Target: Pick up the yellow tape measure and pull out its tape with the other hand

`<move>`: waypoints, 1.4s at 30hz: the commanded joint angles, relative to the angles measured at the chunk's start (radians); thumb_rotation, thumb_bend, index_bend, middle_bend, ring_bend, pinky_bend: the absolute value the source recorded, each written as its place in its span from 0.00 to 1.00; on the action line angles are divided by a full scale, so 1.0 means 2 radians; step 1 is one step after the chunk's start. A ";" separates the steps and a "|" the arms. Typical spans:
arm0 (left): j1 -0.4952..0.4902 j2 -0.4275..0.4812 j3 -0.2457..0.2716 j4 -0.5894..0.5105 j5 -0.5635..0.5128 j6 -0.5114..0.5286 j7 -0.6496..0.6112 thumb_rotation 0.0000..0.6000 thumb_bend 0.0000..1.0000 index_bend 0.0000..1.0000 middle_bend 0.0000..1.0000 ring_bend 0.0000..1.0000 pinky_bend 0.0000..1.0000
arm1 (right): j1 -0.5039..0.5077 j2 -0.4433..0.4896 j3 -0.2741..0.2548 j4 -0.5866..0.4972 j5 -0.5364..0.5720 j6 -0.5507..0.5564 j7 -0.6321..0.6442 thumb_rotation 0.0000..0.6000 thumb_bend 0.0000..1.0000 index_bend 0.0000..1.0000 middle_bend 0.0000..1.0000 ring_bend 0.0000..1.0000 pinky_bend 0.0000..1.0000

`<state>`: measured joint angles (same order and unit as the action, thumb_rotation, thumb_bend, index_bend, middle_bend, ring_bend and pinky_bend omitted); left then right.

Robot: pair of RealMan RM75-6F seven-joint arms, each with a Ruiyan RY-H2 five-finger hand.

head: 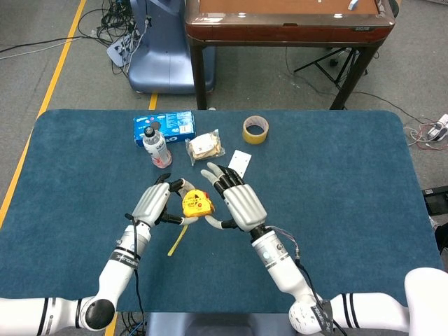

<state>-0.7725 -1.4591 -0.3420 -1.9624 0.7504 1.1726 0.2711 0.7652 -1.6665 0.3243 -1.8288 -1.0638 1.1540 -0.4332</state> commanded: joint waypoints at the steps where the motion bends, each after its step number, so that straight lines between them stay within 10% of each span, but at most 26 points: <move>1: 0.000 0.000 0.000 0.001 0.000 0.000 0.000 1.00 0.12 0.54 0.54 0.38 0.04 | 0.002 -0.002 0.001 0.003 0.002 0.001 0.000 1.00 0.32 0.02 0.00 0.00 0.00; 21: 0.000 0.003 0.005 0.007 -0.003 -0.002 -0.005 1.00 0.12 0.54 0.54 0.37 0.04 | 0.006 0.003 0.002 0.009 0.001 0.016 0.003 1.00 0.48 0.03 0.09 0.00 0.00; 42: 0.006 0.012 0.009 0.015 0.002 -0.008 -0.017 1.00 0.12 0.54 0.54 0.38 0.04 | 0.009 0.016 0.011 0.004 0.012 0.035 -0.019 1.00 0.56 0.32 0.23 0.09 0.00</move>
<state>-0.7596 -1.4351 -0.3247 -1.9334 0.7538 1.1566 0.2379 0.7823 -1.6352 0.3449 -1.8197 -1.0414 1.2229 -0.4687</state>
